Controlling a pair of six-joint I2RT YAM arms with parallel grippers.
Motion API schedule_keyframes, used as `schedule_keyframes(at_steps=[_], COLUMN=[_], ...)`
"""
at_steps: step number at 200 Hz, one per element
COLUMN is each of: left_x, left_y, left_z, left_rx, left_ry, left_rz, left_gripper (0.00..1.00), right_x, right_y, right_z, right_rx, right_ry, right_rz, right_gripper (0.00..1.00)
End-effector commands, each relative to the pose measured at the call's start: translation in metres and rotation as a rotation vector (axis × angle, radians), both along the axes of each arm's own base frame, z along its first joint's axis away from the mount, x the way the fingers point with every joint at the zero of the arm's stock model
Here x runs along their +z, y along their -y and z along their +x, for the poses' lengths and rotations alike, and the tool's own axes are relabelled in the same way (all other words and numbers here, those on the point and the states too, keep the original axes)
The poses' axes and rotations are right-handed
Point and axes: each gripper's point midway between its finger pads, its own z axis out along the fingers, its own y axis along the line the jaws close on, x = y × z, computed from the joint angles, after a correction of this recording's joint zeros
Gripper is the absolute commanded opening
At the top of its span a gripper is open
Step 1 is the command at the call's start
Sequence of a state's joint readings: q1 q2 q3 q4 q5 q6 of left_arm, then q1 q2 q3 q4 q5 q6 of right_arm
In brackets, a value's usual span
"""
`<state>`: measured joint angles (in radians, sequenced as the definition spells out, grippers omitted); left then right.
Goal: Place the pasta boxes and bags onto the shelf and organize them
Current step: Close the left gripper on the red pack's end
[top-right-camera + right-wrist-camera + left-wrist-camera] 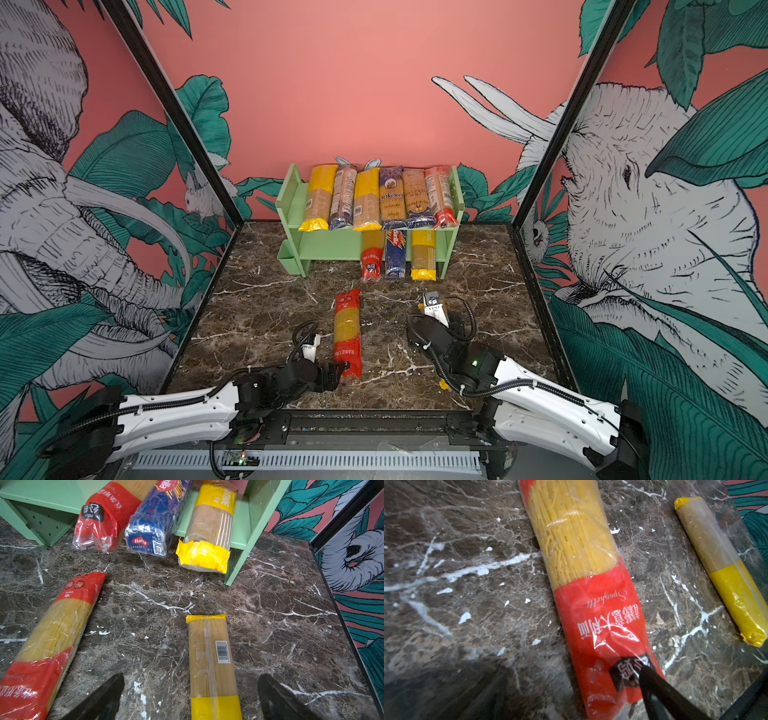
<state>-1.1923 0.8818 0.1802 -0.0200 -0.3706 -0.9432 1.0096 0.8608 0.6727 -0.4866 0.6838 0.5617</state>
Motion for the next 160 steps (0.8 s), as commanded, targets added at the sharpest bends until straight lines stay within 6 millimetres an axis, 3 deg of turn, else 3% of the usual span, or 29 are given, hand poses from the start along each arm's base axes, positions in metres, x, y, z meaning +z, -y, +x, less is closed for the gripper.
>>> schedule_keyframes(at_steps=[1, 77, 160], left_x=[0.013, 0.030, -0.002], left_y=[0.013, 0.035, 0.040], left_z=[0.008, 0.020, 0.022], left_rx=[0.011, 0.019, 0.084], left_ry=[0.024, 0.029, -0.005], left_rz=[-0.031, 0.014, 0.160], left_gripper=[1.00, 1.00, 0.99], right_x=[0.000, -0.004, 0.000], right_y=[0.008, 0.027, 0.042], right_z=[0.001, -0.001, -0.007], right_rx=[-0.025, -0.043, -0.050], right_ry=[0.013, 0.022, 0.039], right_rz=[0.014, 0.023, 0.001], right_gripper=[0.99, 0.99, 0.99])
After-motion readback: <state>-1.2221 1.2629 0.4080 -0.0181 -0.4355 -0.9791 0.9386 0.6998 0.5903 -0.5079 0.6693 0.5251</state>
